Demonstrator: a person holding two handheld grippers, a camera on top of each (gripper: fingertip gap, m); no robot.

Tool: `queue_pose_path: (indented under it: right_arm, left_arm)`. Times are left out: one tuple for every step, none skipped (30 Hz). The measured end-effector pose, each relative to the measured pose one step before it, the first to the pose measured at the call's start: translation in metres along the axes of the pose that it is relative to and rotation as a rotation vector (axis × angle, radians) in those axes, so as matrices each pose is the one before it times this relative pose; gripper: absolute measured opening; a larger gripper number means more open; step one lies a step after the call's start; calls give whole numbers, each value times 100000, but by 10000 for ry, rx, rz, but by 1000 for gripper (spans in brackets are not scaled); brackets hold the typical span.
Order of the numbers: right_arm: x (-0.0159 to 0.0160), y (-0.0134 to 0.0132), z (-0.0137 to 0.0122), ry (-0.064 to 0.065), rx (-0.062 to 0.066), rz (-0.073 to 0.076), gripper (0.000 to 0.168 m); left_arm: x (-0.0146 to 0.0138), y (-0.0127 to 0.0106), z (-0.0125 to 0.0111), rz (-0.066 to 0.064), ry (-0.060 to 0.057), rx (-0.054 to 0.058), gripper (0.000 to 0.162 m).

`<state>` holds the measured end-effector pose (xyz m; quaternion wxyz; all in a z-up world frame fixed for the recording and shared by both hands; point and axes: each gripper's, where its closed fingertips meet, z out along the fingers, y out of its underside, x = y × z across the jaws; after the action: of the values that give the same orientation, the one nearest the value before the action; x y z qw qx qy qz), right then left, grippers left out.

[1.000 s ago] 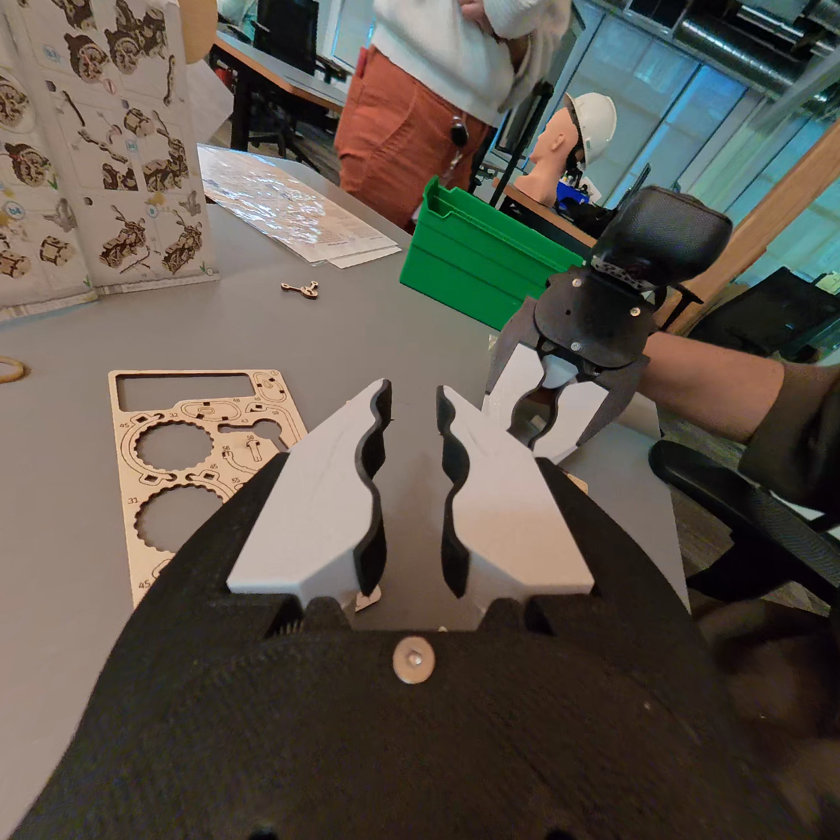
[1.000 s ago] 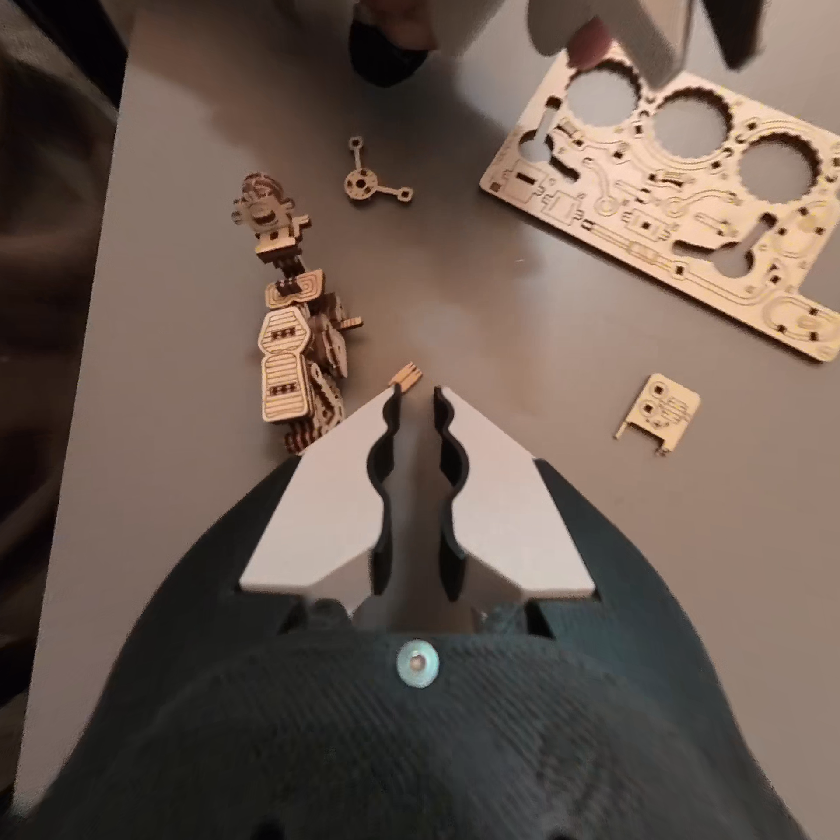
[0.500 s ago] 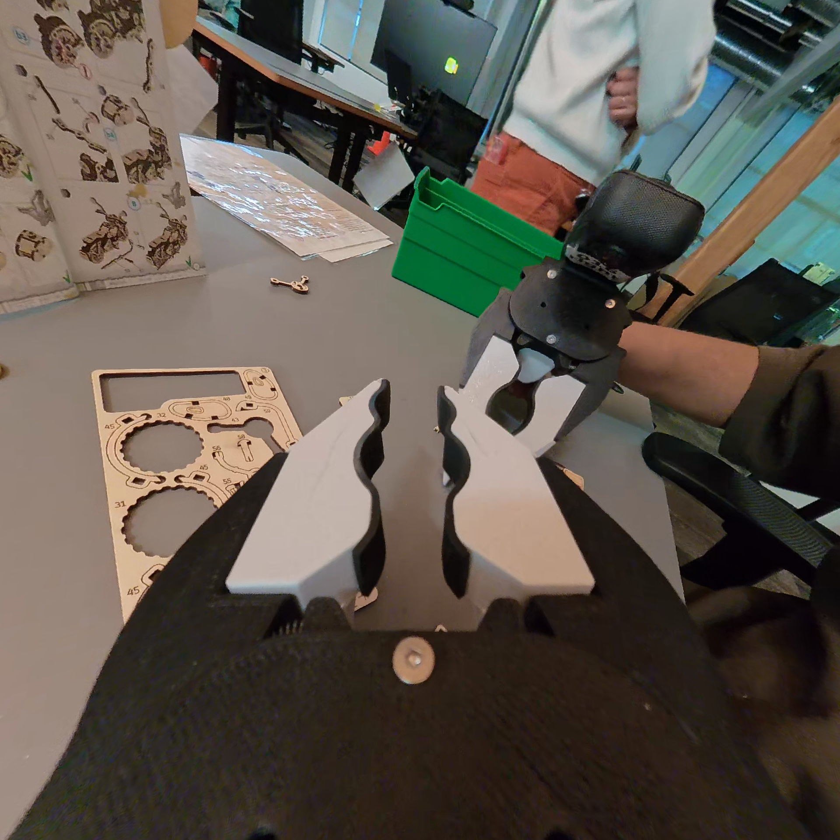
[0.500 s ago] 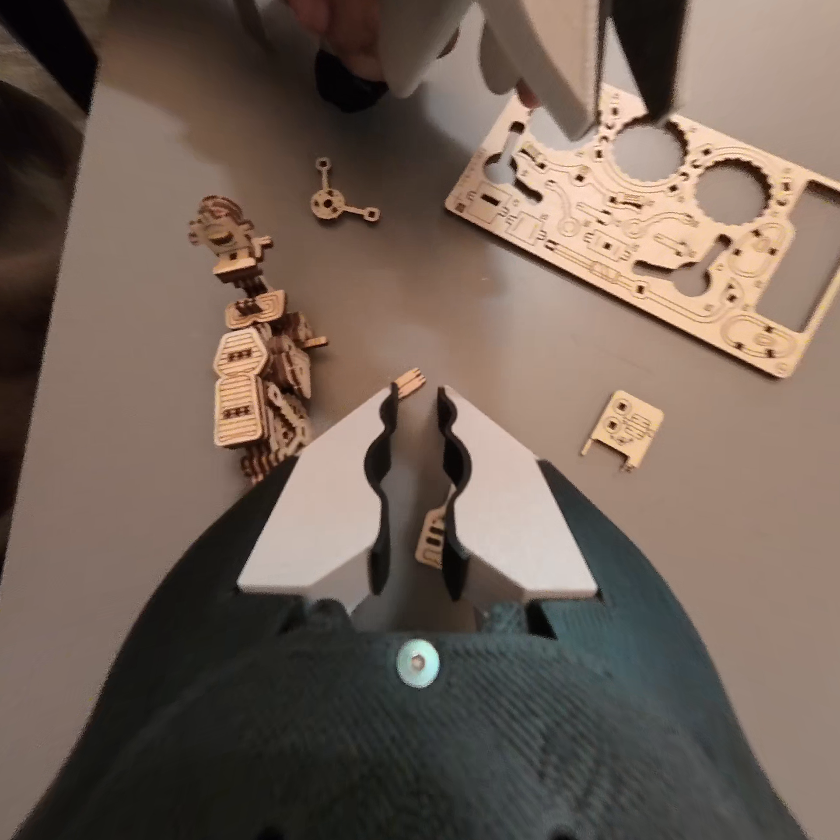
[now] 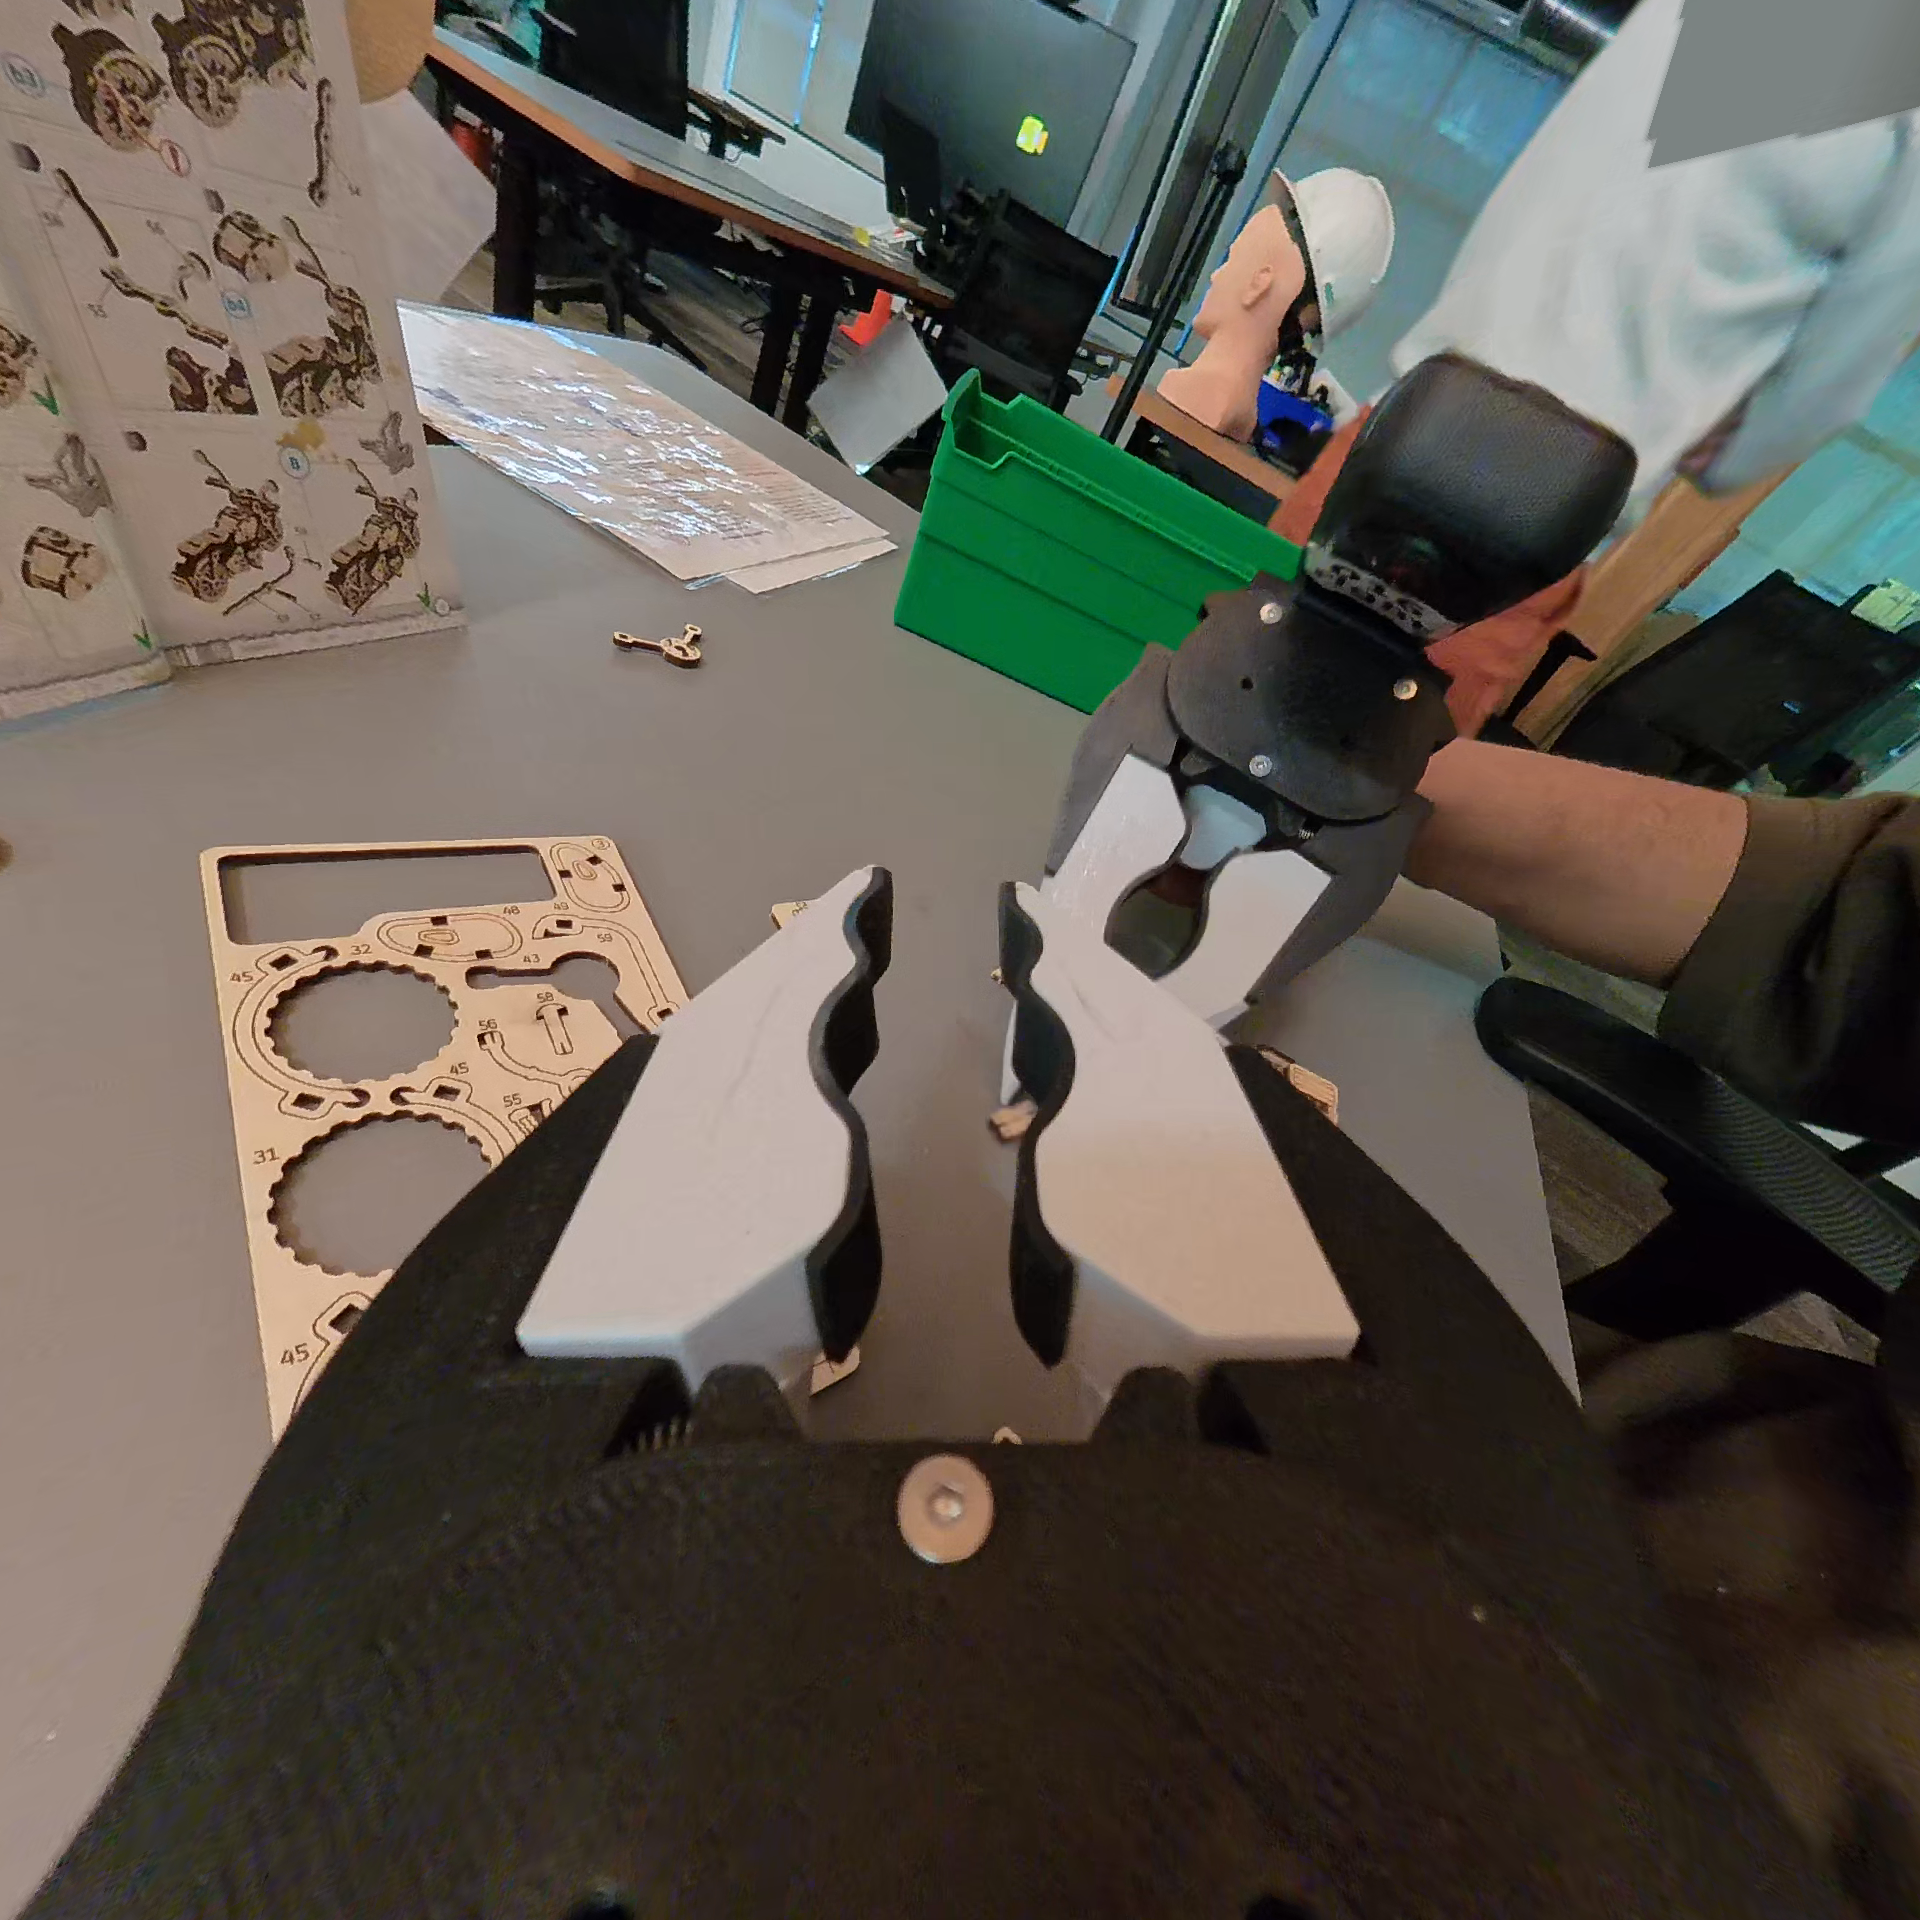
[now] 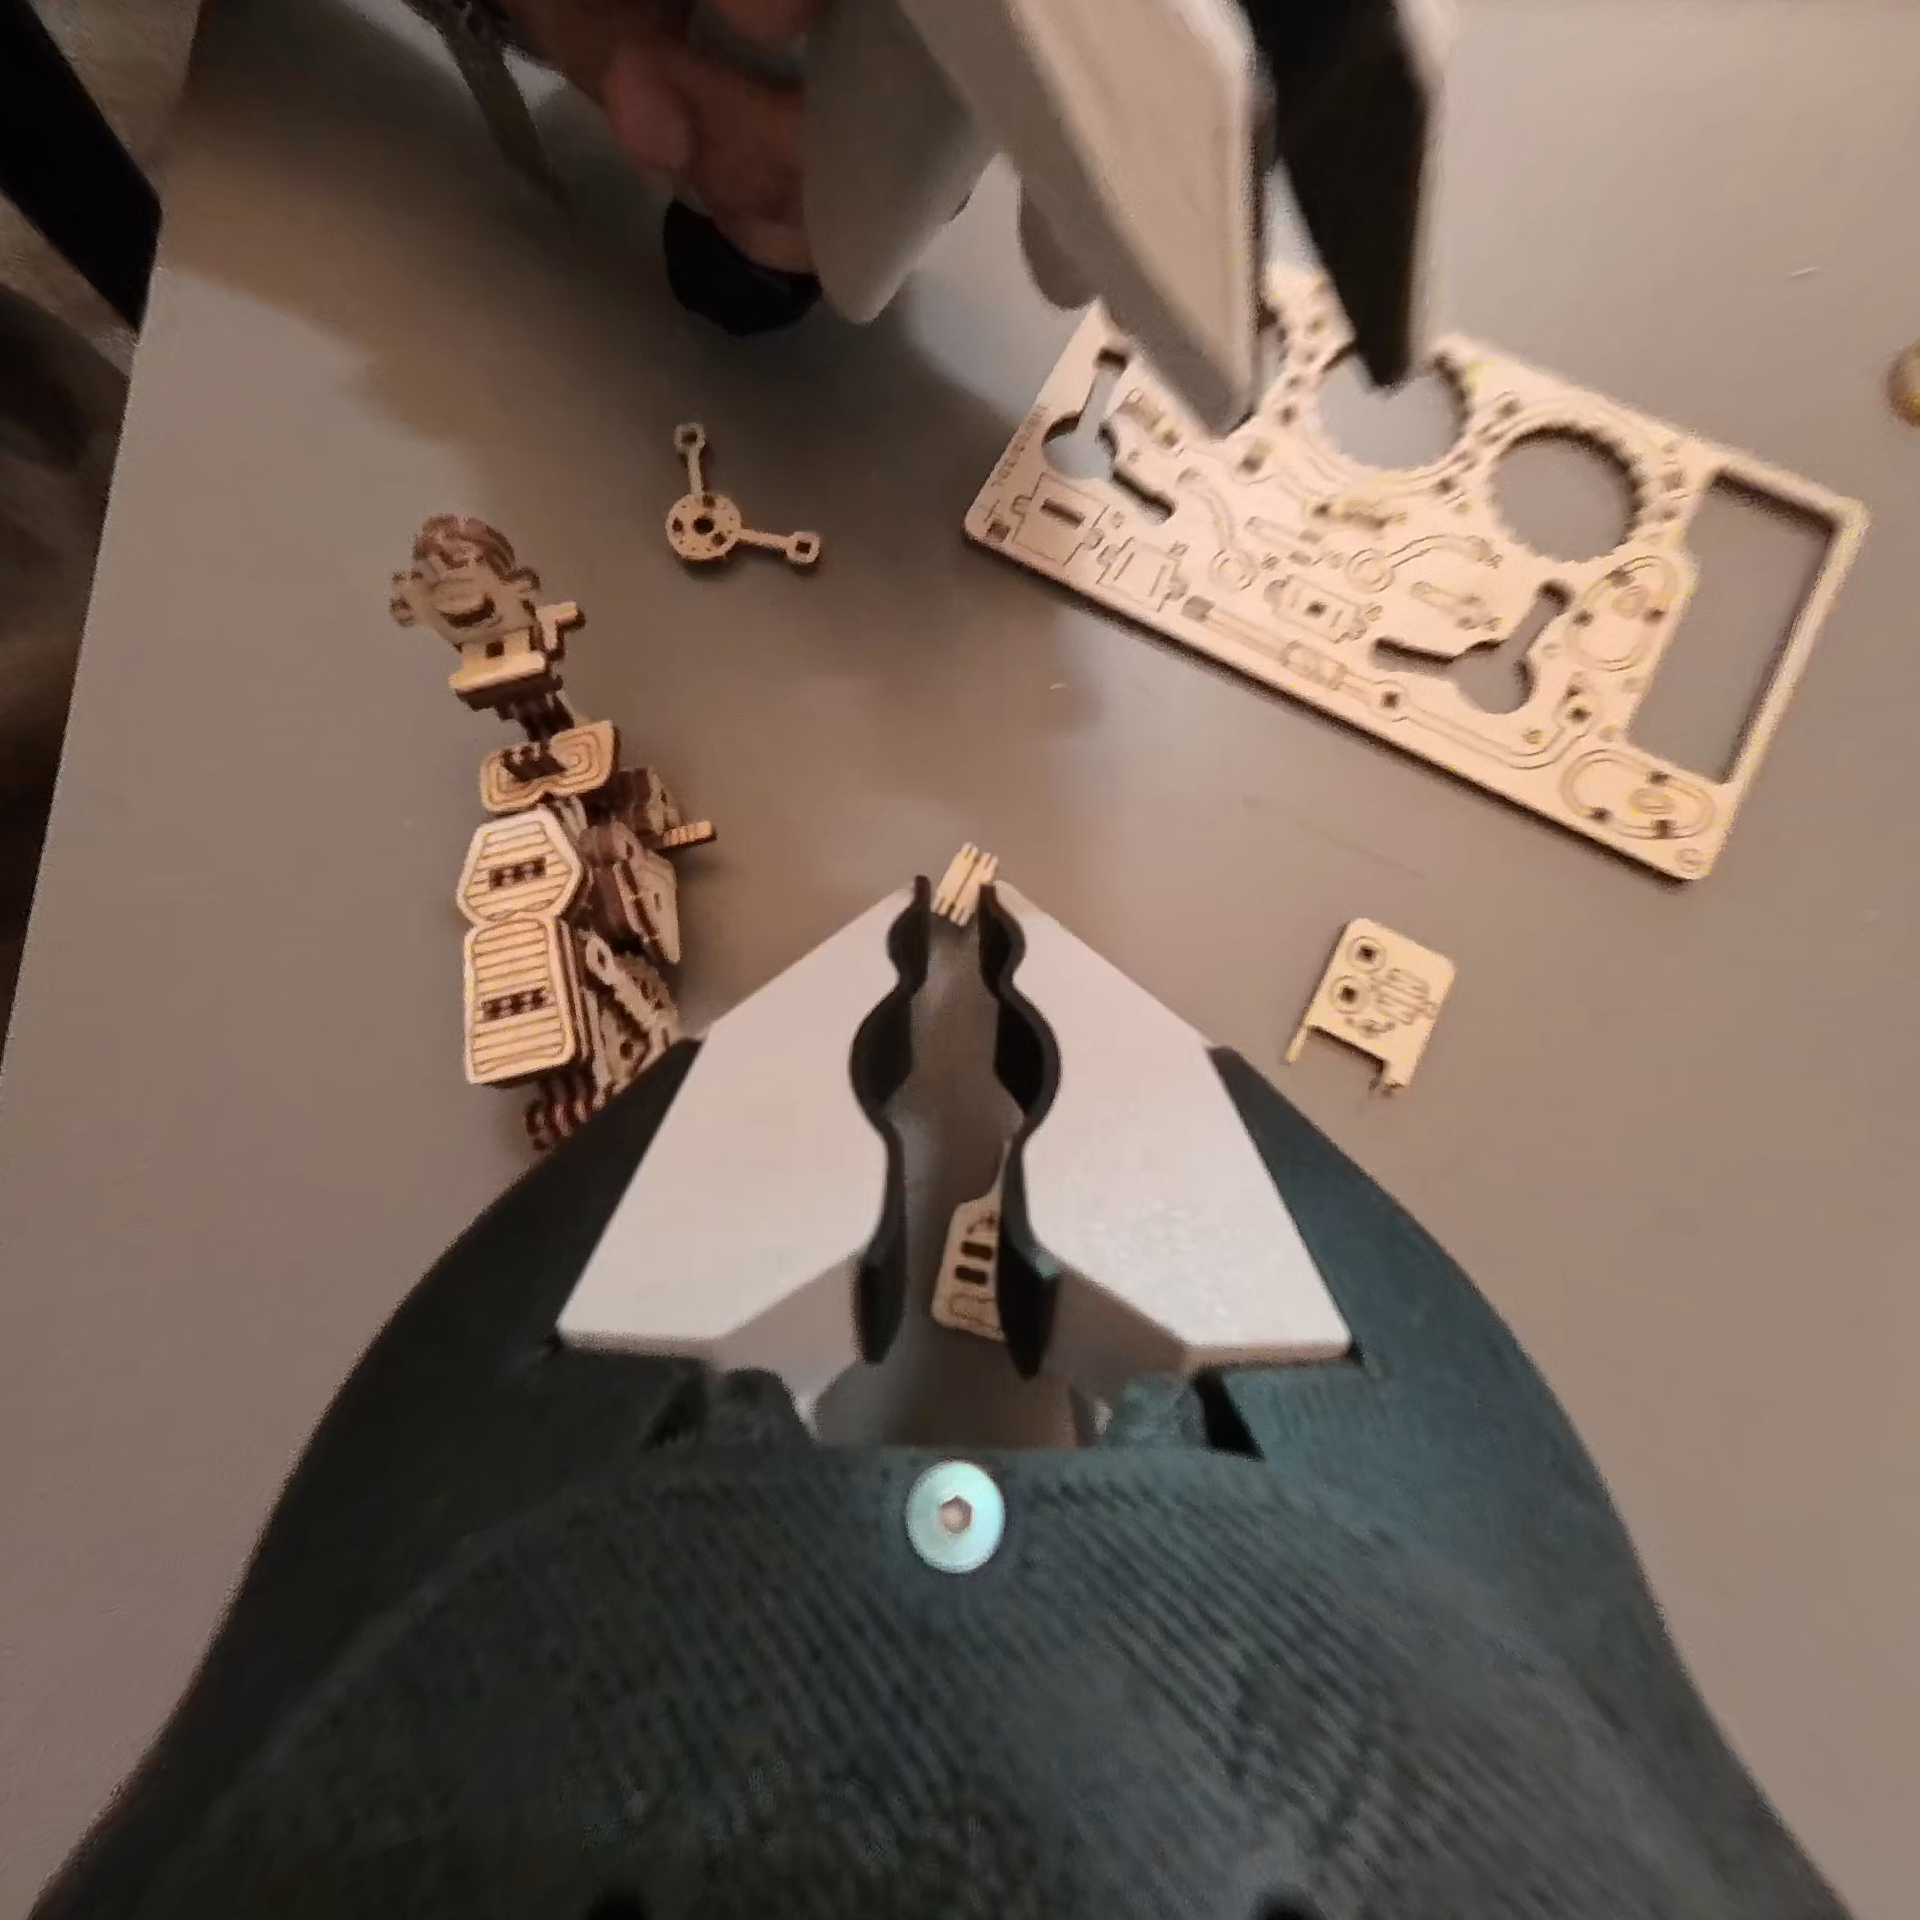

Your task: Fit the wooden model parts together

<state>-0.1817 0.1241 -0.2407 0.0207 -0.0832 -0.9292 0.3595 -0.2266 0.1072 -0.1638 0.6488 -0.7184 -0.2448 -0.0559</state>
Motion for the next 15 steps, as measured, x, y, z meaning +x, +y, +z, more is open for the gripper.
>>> queue_pose_path:
  right_arm:
    - [313,-690,-482,224,417,82,8]
    - [321,-914,-639,227,546,162,8]
    - [360,-983,-674,266,594,205,8]
    - [288,-874,-606,264,554,210,8]
    - [206,-661,-488,279,440,155,8]
    - [390,-453,-389,489,354,64,8]
    - [461,-387,-366,622,338,3,8]
    - [339,-387,-315,603,316,6,8]
    - [240,-368,-242,576,239,13,8]
    - [53,-360,-200,483,241,47,8]
    - [-132,-388,-197,381,311,138,8]
    - [-151,-414,-175,367,331,240,8]
    - [-229,-395,-130,291,268,236,8]
    - [-328,-413,-47,170,170,144,8]
    - [-254,-414,11,168,88,28,8]
  left_arm:
    - [41,-36,-13,-13,15,16,17]
    - [45,-22,-14,-15,19,13,17]
    - [43,6,13,-23,21,2,17]
    - [36,28,17,-33,24,-14,17]
    - [56,42,44,-44,36,-21,17]
    - [85,55,40,-60,57,-18,18]
    - [180,24,38,-92,101,0,18]
    - [274,26,56,-141,161,5,18]
    - [400,68,90,-191,245,-10,19]
    - [524,107,129,-227,314,-19,19]
    - [456,142,149,-239,274,-38,18]
    - [329,148,140,-223,185,-35,11]
    - [389,85,102,-250,231,41,4]
    - [532,-33,70,-307,341,131,1]
    - [471,-69,64,-371,338,136,0]
